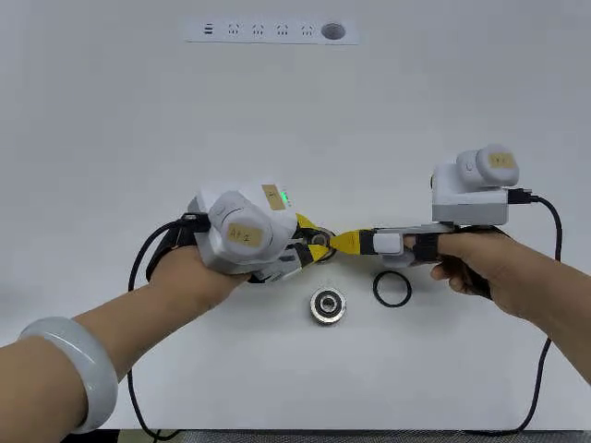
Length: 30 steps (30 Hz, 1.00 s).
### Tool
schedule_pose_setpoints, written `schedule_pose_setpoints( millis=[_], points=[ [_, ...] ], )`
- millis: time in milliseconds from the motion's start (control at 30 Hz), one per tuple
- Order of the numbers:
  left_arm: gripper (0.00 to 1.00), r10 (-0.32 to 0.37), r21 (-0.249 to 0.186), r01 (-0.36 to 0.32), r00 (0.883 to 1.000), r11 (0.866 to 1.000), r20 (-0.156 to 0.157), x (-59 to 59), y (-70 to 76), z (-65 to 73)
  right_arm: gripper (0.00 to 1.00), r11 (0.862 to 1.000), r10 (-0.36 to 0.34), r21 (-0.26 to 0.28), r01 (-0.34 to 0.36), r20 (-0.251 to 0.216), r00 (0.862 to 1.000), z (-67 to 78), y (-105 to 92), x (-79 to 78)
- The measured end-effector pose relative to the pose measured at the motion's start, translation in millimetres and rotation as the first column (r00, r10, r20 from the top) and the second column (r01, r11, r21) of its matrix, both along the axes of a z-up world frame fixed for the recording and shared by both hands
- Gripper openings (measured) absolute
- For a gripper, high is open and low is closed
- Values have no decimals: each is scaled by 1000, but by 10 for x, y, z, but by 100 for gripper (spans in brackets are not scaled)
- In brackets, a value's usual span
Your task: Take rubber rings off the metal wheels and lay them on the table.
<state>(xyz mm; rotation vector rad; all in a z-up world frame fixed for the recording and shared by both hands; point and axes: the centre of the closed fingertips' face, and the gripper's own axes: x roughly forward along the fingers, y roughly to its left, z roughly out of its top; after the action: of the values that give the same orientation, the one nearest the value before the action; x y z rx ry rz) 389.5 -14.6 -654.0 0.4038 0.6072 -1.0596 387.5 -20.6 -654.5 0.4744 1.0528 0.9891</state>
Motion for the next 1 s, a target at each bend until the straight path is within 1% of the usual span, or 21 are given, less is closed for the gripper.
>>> schedule_pose_setpoints(
  millis=[133, 333, 500, 833, 1000],
  points=[
    [13, 0, 0, 0, 1000, 1000, 1, 3, 3, -7, 5, 1000, -2, -18, 3, 14, 1000, -22, -21, 15],
    [13, -3, 0, 3, 1000, 1000, 1, 0, 2, -6, 4, 1000, 7, -25, -6, 28, 1000, -16, -18, 7],
    [13, -3, 0, 3, 1000, 1000, 1, -1, 0, -6, 4, 999, 14, -39, -12, 49, 999, -8, -20, 8],
    [13, -6, 0, 6, 1000, 1000, 1, -1, 1, -11, 3, 998, 18, -54, -15, 63, 998, -10, -30, 11],
    [13, -7, -1, 7, 1000, 1000, 0, -6, -3, -8, 3, 997, 26, -74, -20, 82, 996, -12, -40, 12]
  ],
)
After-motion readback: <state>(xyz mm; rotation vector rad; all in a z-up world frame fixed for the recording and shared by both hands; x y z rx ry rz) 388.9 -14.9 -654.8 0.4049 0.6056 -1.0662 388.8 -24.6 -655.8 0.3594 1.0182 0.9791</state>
